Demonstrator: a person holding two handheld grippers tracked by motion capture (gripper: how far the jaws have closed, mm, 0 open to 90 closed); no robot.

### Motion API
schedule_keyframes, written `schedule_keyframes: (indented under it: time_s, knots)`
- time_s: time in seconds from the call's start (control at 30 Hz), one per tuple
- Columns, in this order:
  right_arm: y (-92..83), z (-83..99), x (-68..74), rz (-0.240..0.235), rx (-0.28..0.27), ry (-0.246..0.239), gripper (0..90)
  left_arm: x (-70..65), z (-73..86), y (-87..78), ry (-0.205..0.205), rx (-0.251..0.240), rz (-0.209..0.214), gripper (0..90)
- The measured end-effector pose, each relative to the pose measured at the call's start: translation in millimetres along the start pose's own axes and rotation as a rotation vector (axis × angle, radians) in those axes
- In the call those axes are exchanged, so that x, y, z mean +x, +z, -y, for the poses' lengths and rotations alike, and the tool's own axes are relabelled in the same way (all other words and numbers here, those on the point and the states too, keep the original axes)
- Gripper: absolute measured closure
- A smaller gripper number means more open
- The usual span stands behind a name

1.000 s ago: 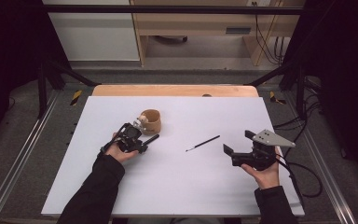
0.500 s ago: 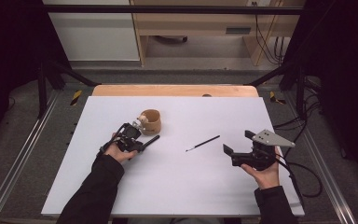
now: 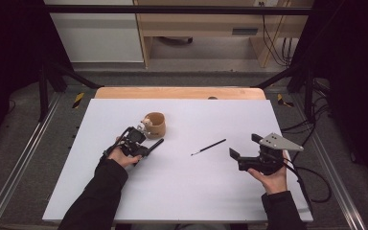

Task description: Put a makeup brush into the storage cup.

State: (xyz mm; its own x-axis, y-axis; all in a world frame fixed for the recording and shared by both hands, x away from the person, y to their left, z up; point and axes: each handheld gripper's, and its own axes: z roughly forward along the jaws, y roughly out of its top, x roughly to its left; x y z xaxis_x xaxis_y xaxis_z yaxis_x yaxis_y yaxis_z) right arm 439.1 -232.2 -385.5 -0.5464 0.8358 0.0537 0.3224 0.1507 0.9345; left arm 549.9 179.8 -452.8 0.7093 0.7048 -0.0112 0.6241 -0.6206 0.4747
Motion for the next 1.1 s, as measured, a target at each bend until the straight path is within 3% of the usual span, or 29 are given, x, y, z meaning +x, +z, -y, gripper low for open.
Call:
schedule_keyframes:
  time_s: [0.33,0.67,1.1]
  knots:
    - [-0.8,-0.4,-0.3,0.001,-0.001,0.001,3.9,-6.5,-9.8,2.0,0.04,0.038,0.001,73.4]
    - [-1.1,-0.5,-0.8,-0.002,-0.002,-0.001,3.9,-8.2,-12.4,2.7,0.033,0.083,0.009,74.0]
    - [-0.2,-0.3,-0.7,-0.004,0.001,0.001,3.9,-10.5,-13.8,2.9,0.043,0.093,0.008,78.0]
